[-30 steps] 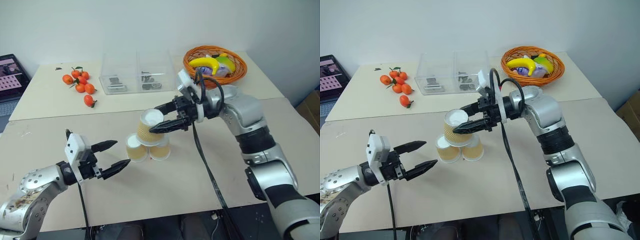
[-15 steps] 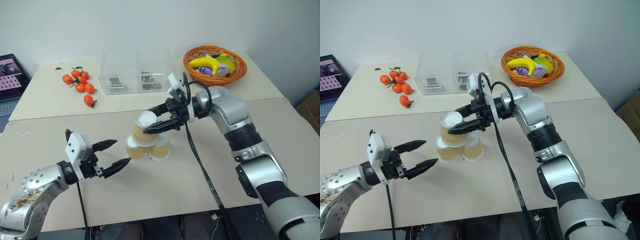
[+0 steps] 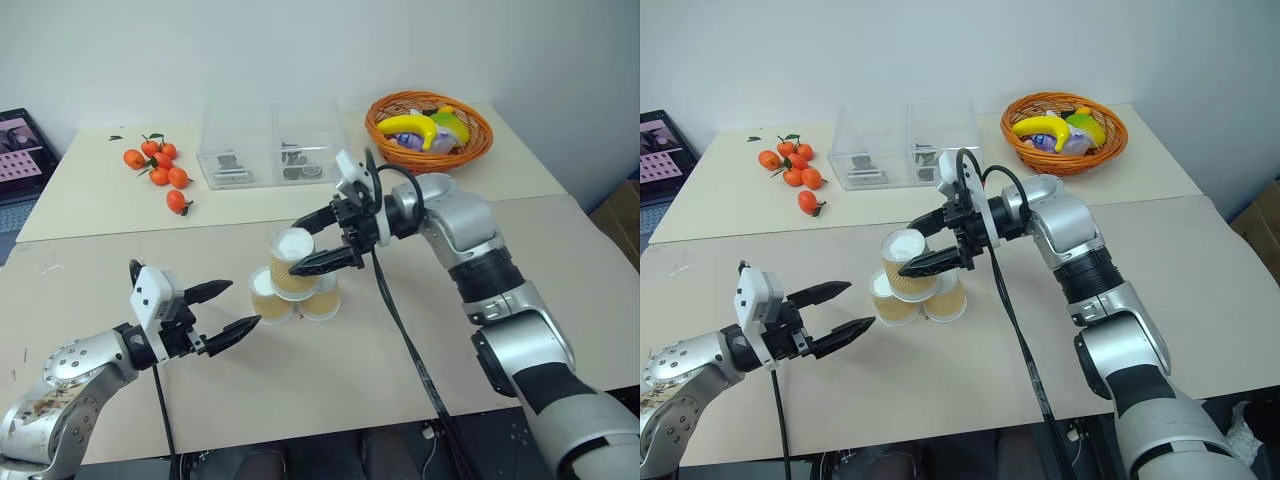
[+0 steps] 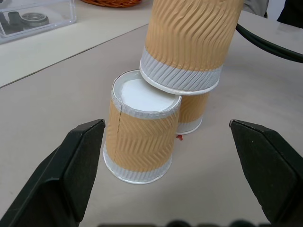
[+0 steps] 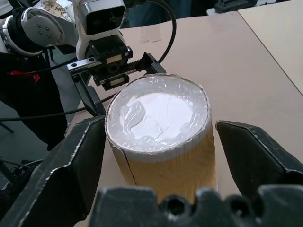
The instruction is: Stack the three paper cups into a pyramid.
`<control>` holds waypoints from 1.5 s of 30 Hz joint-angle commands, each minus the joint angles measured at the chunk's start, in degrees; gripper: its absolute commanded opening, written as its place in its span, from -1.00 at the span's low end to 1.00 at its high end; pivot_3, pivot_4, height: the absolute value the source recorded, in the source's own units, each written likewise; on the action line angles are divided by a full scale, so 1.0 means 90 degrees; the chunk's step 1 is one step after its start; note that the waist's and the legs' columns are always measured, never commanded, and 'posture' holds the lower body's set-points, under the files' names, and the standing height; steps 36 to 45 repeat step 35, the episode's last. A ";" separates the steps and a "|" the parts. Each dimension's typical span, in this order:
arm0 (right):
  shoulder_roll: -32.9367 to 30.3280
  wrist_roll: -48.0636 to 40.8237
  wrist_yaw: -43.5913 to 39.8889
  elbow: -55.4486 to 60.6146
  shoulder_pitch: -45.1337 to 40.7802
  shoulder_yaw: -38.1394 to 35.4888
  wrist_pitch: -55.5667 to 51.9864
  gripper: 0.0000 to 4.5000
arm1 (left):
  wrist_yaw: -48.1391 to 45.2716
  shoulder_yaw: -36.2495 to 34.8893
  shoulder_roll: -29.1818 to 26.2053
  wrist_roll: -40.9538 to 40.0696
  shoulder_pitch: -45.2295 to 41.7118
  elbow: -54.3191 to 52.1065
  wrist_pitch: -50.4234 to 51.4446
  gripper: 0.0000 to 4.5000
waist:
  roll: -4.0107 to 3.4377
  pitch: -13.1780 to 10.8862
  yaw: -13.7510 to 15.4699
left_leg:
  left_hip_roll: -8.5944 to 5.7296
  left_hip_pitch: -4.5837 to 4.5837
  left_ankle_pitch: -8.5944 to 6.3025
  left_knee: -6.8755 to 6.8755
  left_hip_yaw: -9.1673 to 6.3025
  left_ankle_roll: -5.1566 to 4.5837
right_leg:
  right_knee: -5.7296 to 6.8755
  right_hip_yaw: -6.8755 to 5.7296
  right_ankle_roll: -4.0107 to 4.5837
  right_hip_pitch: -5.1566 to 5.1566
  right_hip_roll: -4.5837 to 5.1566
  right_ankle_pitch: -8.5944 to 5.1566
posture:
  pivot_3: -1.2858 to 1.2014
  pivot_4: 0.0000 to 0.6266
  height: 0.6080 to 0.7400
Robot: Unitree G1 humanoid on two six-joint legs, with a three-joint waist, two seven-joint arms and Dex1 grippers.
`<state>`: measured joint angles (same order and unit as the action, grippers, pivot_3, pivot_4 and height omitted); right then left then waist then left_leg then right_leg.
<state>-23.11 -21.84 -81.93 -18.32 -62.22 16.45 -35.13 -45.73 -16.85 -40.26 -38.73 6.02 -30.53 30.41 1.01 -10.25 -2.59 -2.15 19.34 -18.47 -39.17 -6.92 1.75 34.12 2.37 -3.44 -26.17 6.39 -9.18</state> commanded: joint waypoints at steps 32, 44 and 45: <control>-0.1421 -0.0682 0.4106 0.0959 0.3631 -0.4442 -0.0076 0.84 | 0.2091 -0.1914 0.1469 -0.0862 0.0609 0.1032 -0.0061 1.00 | 0.0003 0.0016 0.0027 | 0.0005 -0.0010 -0.0003 -0.0002 0.0044 -0.0007 | 0.0001 0.0021 0.0004 0.0016 0.0001 0.0015 | 0.03 -0.52 0.97; -0.1102 -0.0395 0.4357 0.1095 0.4113 -0.4242 0.0494 0.84 | 0.2131 -0.1664 0.1555 -0.0640 0.0458 0.1226 -0.0124 1.00 | 0.0007 0.0025 0.0034 | 0.0010 -0.0016 -0.0004 -0.0003 0.0048 -0.0008 | -0.0002 0.0025 0.0000 0.0024 -0.0004 0.0020 | 0.03 -0.52 0.97; -0.1102 -0.0395 0.4357 0.1095 0.4113 -0.4242 0.0494 0.84 | 0.2131 -0.1664 0.1555 -0.0640 0.0458 0.1226 -0.0124 1.00 | 0.0007 0.0025 0.0034 | 0.0010 -0.0016 -0.0004 -0.0003 0.0048 -0.0008 | -0.0002 0.0025 0.0000 0.0024 -0.0004 0.0020 | 0.03 -0.52 0.97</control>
